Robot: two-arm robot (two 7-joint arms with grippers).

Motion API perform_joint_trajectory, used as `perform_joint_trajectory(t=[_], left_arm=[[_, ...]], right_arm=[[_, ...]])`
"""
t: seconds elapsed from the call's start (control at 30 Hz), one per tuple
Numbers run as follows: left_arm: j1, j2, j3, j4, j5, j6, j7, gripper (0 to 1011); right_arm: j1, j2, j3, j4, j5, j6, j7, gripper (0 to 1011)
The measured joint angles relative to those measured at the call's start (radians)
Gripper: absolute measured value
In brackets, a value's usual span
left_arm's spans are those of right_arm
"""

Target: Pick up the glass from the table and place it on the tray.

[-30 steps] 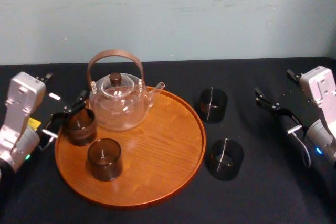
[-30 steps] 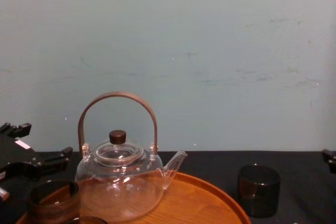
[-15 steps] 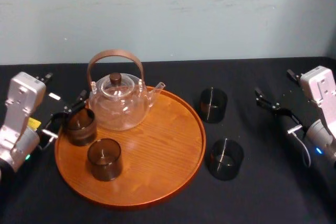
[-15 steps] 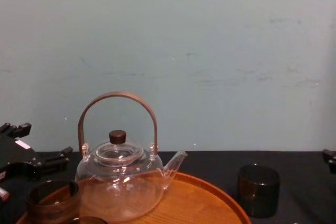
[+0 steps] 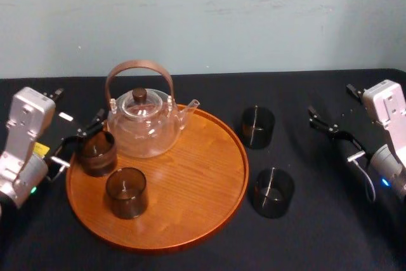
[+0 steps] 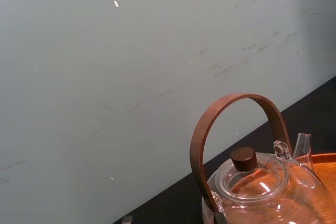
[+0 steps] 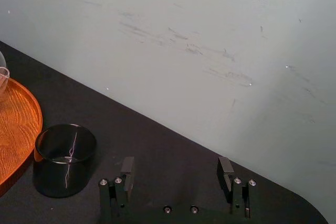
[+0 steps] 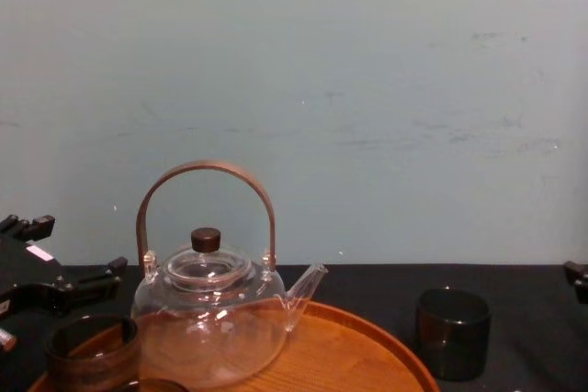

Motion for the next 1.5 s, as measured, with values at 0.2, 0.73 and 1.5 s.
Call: perform_joint_trajectory(t=[0.2,0.73,1.5], left_arm=[[0.0,0.0,0.0,0.0,0.0,0.0,0.0,1001],[0.0,0.0,0.0,0.0,0.0,0.0,0.0,1001],[0.0,0.0,0.0,0.0,0.0,0.0,0.0,1001]], right_arm=[[0.0,0.0,0.0,0.0,0.0,0.0,0.0,1002],[0.0,0.0,0.0,0.0,0.0,0.0,0.0,1002],[-0.128,0.102,0.118,-0.197,0.122,0.095,0.167,1002]])
